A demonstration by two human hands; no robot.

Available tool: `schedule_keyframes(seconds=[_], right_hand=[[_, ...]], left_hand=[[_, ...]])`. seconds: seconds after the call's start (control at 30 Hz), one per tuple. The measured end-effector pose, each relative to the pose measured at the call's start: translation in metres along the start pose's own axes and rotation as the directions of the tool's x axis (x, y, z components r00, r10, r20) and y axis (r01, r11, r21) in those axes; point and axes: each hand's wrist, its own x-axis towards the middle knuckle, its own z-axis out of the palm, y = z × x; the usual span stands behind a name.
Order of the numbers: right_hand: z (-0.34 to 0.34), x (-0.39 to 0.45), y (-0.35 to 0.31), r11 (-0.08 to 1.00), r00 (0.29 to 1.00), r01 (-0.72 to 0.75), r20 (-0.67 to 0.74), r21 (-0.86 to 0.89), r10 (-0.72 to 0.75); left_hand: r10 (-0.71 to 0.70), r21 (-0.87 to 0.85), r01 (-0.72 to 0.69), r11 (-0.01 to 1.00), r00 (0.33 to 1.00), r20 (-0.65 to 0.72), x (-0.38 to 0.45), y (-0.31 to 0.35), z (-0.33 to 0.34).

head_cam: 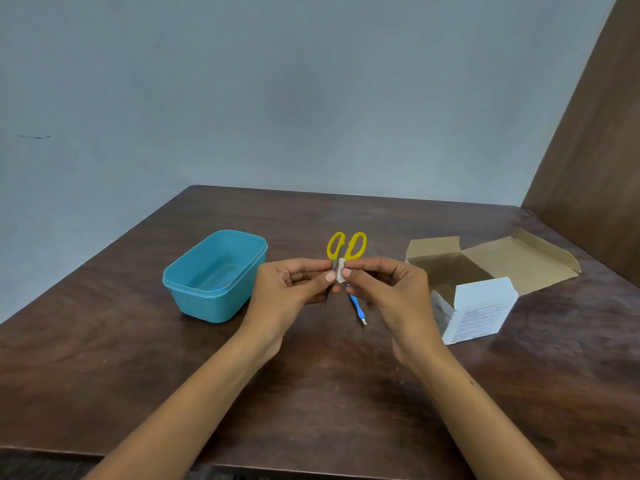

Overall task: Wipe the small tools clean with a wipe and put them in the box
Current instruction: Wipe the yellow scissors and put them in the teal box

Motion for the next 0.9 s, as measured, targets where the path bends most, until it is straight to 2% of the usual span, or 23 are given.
schedule_keyframes(seconds=[0.17, 0.27, 0.37, 0.47, 0.57, 0.77, 0.9], right_hand=[[0.000, 0.003, 0.002, 0.995, 0.999, 0.038, -0.003, -0.090, -0.038], [-0.003, 0.005, 0.000, 0.988, 0.994, 0.088, -0.046, -0.126, -0.094], [-0.007, 0.006, -0.002, 0.927, 0.955, 0.245, -0.091, -0.285, -0.281], [-0.006, 0.003, 0.001, 0.778, 0.895, 0.424, 0.085, -0.463, -0.438], [-0.005, 0.003, 0.006, 0.629, 0.829, 0.552, 0.279, -0.546, -0.485], [-0.009, 0.007, 0.008, 0.522, 0.776, 0.584, 0.241, -0.621, -0.582], [-0.008, 0.005, 0.008, 0.534, 0.779, 0.607, 0.305, -0.589, -0.548]], left_hand=[[-0.056, 0.065, 0.048, 0.997, 0.989, 0.136, -0.001, 0.000, -0.001], [-0.104, 0.007, 0.104, 0.995, 0.982, 0.156, -0.002, 0.001, -0.001], [-0.137, -0.056, 0.146, 0.988, 0.981, 0.138, -0.002, 0.004, -0.002], [-0.132, -0.044, 0.139, 0.989, 0.984, 0.123, -0.002, 0.004, -0.002], [-0.103, 0.007, 0.103, 0.995, 0.987, 0.119, -0.003, 0.004, -0.002], [-0.074, 0.108, 0.054, 0.993, 0.978, 0.195, -0.004, 0.003, -0.002], [-0.059, 0.129, 0.037, 0.991, 0.982, 0.178, -0.005, 0.004, -0.002]])
